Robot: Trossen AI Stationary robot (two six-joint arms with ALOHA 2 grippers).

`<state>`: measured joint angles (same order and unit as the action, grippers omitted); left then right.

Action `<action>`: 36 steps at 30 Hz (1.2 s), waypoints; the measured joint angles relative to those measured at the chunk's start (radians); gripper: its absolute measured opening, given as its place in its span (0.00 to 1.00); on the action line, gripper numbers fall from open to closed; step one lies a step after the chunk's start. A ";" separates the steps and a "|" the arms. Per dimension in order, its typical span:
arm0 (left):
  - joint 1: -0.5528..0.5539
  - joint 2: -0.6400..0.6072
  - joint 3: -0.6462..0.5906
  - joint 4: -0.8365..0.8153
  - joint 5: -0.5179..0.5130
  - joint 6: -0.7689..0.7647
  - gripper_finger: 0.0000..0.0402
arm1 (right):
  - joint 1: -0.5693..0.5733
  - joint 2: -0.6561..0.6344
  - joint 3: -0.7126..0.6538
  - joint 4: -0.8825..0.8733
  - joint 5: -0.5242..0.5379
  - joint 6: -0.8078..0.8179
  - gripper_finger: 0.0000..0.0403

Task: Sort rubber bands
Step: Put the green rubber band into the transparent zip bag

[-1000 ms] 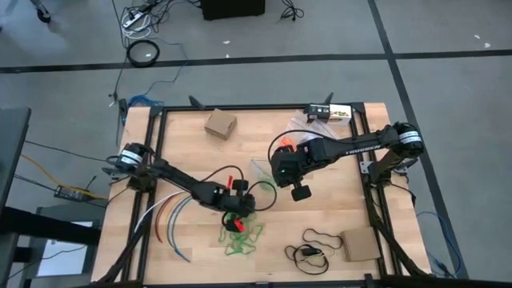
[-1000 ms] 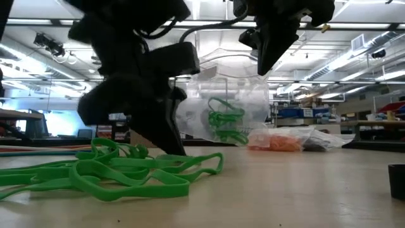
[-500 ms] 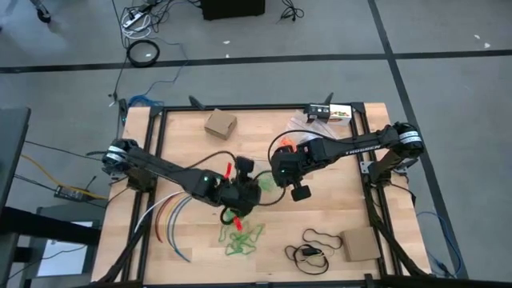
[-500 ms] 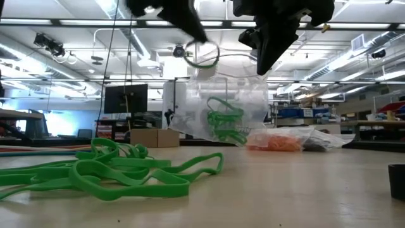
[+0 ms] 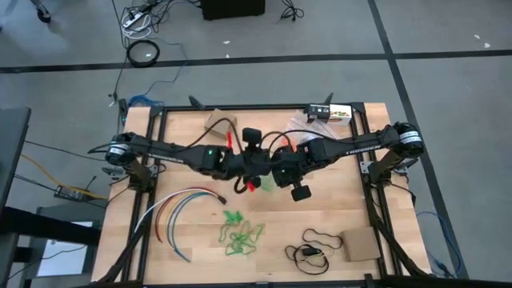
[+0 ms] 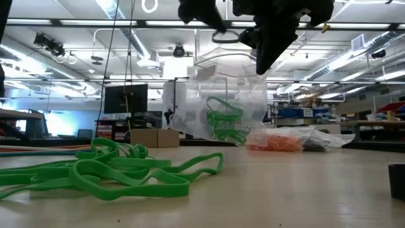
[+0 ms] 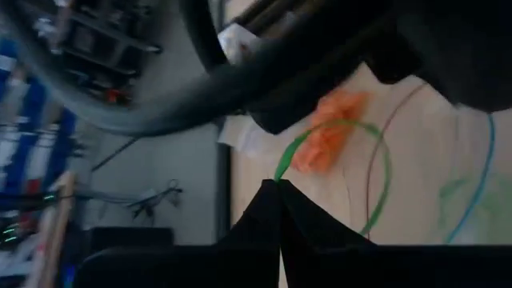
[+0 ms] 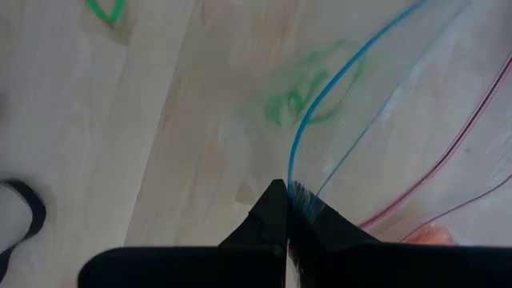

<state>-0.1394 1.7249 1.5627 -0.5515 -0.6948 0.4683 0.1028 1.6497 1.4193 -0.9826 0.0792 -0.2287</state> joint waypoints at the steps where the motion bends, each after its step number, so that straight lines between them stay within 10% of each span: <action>1: 0.010 0.003 -0.007 0.003 0.035 0.003 0.00 | 0.000 0.000 0.000 -0.002 0.000 0.000 0.00; 15: 0.017 0.020 -0.016 -0.095 0.317 -0.024 0.06 | 0.001 0.000 0.000 0.017 0.001 -0.001 0.00; 28: -0.003 0.006 -0.007 -0.185 0.292 -0.192 0.67 | 0.001 0.000 0.000 0.011 0.001 0.008 0.00; 36: -0.066 -0.020 0.006 -0.538 0.292 -0.449 0.68 | 0.002 0.000 0.000 -0.003 0.001 0.008 0.00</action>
<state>-0.2052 1.7049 1.5689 -1.0895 -0.4025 0.0191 0.1047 1.6501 1.4193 -0.9855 0.0797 -0.2211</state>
